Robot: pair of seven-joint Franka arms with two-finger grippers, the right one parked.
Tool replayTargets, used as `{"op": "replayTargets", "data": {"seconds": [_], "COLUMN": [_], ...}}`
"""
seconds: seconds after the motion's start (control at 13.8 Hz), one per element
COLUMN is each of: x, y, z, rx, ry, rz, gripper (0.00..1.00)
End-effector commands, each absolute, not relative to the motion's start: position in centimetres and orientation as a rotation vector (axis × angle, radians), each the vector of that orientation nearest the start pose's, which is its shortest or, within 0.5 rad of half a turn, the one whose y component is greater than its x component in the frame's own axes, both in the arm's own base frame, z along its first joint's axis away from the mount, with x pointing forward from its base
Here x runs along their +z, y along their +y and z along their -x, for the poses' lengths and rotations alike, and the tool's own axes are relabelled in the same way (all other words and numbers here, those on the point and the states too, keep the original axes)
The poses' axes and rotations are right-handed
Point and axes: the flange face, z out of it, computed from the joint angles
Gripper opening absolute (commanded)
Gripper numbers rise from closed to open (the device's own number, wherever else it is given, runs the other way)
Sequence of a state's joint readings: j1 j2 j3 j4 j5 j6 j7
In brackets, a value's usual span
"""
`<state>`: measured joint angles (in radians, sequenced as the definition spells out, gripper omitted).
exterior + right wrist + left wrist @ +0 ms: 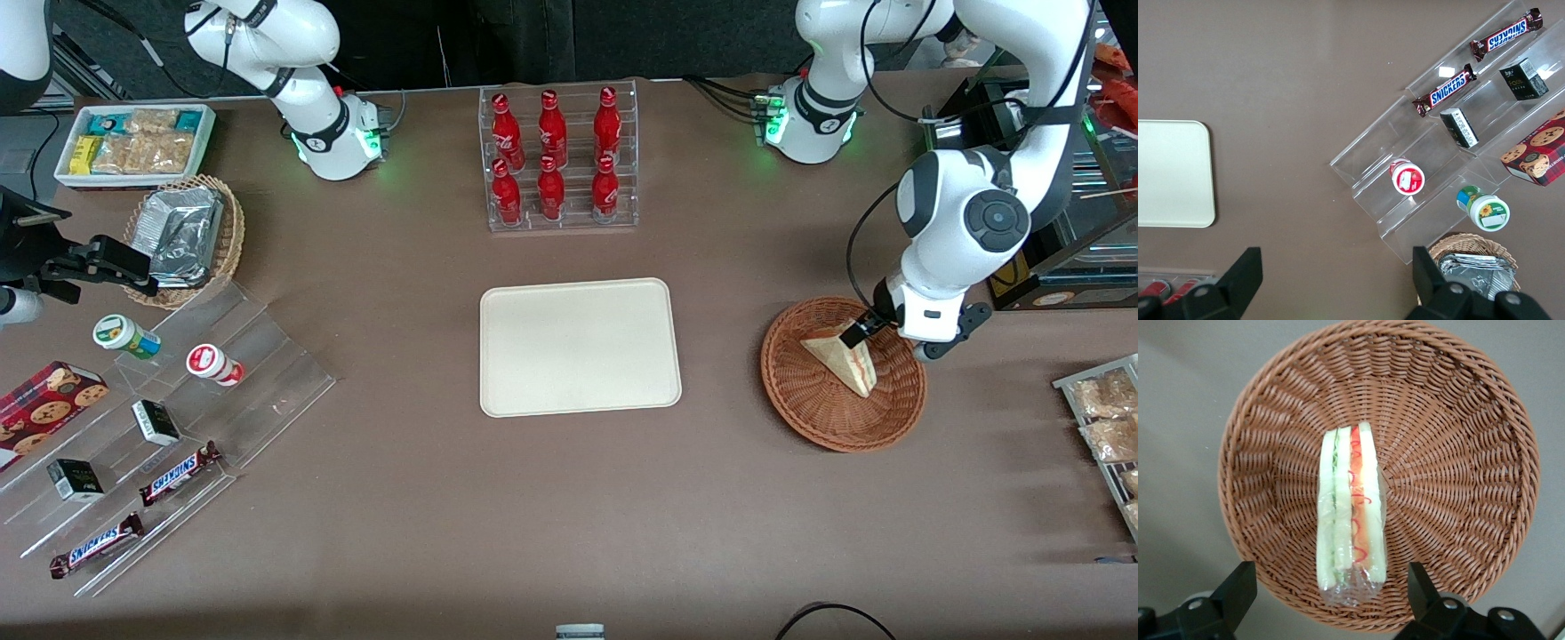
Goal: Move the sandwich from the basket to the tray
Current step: 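Lower the left gripper and close it on the wrapped sandwich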
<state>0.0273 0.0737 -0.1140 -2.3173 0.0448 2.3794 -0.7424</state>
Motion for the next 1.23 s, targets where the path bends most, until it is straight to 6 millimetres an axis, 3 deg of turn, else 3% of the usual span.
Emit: {"op": "replayTargets", "data": {"seconds": [0.0,0.22,0.65,0.73,0.94,1.16], "x": [29.8,28.2,26.5,26.4,25.8,25.7], "y": [-5.4,-6.6,-5.7,-5.6,-5.2,-5.1], "z": [-51.2,-51.1,-51.6,-51.7,-51.7,-51.6], "rx": [-0.02,-0.013,-0.047,-0.049,-0.03,-0.02], "ry": [-0.996,-0.999,-1.02,-1.023,-1.035,-1.032], "rz": [2.965,2.969,2.975,2.975,2.967,2.964], "gripper": [1.0,1.0,1.0,0.96,0.73,0.13]}}
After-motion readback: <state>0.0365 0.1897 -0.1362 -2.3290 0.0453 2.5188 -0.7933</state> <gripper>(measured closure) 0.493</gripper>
